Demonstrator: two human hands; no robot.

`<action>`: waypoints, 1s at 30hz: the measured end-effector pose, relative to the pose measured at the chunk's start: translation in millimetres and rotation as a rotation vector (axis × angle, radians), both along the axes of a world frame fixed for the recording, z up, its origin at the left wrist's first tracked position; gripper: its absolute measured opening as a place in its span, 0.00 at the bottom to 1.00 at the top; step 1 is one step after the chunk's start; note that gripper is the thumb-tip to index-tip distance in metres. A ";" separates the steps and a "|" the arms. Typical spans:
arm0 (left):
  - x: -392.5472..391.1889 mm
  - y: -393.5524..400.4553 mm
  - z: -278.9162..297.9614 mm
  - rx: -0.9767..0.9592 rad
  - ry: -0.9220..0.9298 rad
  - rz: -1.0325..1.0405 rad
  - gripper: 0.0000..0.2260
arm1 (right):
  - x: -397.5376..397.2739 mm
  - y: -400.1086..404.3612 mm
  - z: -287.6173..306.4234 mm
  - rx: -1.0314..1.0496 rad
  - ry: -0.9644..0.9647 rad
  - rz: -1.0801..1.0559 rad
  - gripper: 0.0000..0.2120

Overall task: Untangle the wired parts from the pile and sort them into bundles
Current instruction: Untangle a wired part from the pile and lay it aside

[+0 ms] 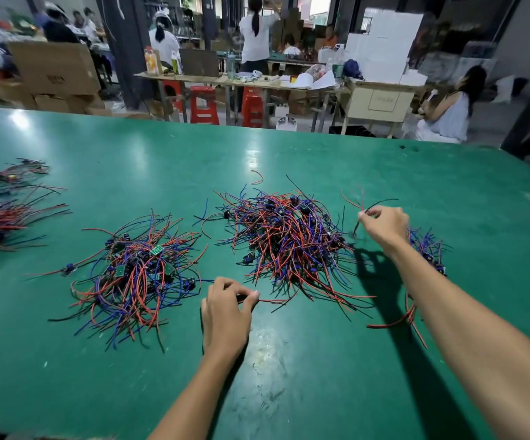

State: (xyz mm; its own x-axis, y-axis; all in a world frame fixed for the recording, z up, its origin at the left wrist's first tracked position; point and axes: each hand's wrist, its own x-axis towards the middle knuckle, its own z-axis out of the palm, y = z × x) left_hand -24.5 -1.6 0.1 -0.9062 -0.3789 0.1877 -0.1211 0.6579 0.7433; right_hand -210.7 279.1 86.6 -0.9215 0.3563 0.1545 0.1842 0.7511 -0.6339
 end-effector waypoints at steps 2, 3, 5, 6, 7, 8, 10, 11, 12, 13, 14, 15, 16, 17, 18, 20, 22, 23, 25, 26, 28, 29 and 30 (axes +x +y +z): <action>-0.1 -0.5 -0.8 -0.009 0.016 -0.004 0.06 | 14.0 -2.7 12.9 -0.213 0.161 0.032 0.11; 0.0 -0.1 -1.0 -0.011 0.021 -0.006 0.06 | 23.2 -6.4 20.6 -0.403 0.199 0.081 0.09; -0.6 0.5 -1.2 -0.012 0.032 -0.005 0.07 | 47.6 -18.0 35.6 -0.753 0.182 0.203 0.05; -0.8 1.4 -0.6 -0.005 0.040 -0.006 0.07 | 61.7 -23.8 39.6 -0.874 0.153 0.256 0.05; -0.4 2.7 0.7 0.006 0.054 -0.007 0.08 | 75.3 -29.4 40.1 -0.966 0.118 0.303 0.05; 0.5 4.1 2.7 0.025 0.074 -0.011 0.08 | 88.8 -34.9 37.8 -1.032 0.081 0.344 0.06; 4.0 6.4 6.8 0.080 0.125 -0.033 0.09 | 113.8 -47.4 24.1 -1.125 0.020 0.412 0.07; 6.7 6.8 8.2 0.094 0.156 -0.050 0.11 | 125.6 -54.5 13.2 -1.158 0.000 0.439 0.07; 9.6 7.0 9.1 0.086 0.193 -0.076 0.14 | 136.7 -62.2 0.0 -1.187 -0.017 0.454 0.07; 12.7 7.5 10.2 0.063 0.228 -0.113 0.16 | 147.1 -70.7 -14.7 -1.211 -0.030 0.460 0.08; 15.5 8.4 11.3 0.034 0.253 -0.163 0.17 | 156.5 -79.0 -29.8 -1.225 -0.039 0.460 0.09; 18.2 9.4 12.9 -0.002 0.266 -0.222 0.18 | 164.6 -86.5 -44.1 -1.229 -0.043 0.458 0.10; 20.2 10.5 14.2 -0.050 0.276 -0.280 0.18 | 170.8 -93.0 -56.5 -1.223 -0.039 0.457 0.11; 21.9 11.6 14.9 -0.106 0.292 -0.333 0.17 | 175.1 -97.3 -65.8 -1.204 -0.028 0.456 0.11; 23.3 12.7 14.9 -0.162 0.311 -0.378 0.15 | 177.7 -100.4 -71.3 -1.178 -0.010 0.454 0.10; 24.1 14.9 13.6 -0.250 0.334 -0.435 0.11 | 179.7 -102.9 -74.1 -1.143 0.025 0.457 0.07; 24.4 15.6 11.9 -0.289 0.342 -0.453 0.07 | 181.3 -102.9 -74.3 -1.130 0.055 0.459 0.06; 24.5 15.6 11.3 -0.290 0.348 -0.448 0.06 | 182.4 -103.1 -74.5 -1.109 0.070 0.465 0.06; 24.7 15.0 11.3 -0.262 0.364 -0.422 0.04 | 184.3 -103.2 -76.1 -1.055 0.097 0.481 0.06; 24.6 14.5 11.6 -0.239 0.379 -0.403 0.03 | 184.9 -103.1 -76.5 -1.036 0.106 0.485 0.06; 25.9 13.5 11.5 -0.193 0.394 -0.374 0.03 | 185.4 -101.9 -75.9 -1.013 0.106 0.491 0.05; 26.6 13.2 11.3 -0.183 0.393 -0.370 0.04 | 185.1 -101.1 -76.2 -1.003 0.102 0.493 0.06; 26.9 13.0 11.2 -0.181 0.391 -0.373 0.04 | 184.8 -101.4 -76.6 -0.997 0.099 0.494 0.06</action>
State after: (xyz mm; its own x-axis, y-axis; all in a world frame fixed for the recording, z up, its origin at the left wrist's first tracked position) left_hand 2.4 11.3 11.3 -0.8224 0.0228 0.5685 0.4054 0.7245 0.5575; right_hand -25.9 177.7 10.0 -0.9956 -0.0398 0.0844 -0.0788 -0.1244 -0.9891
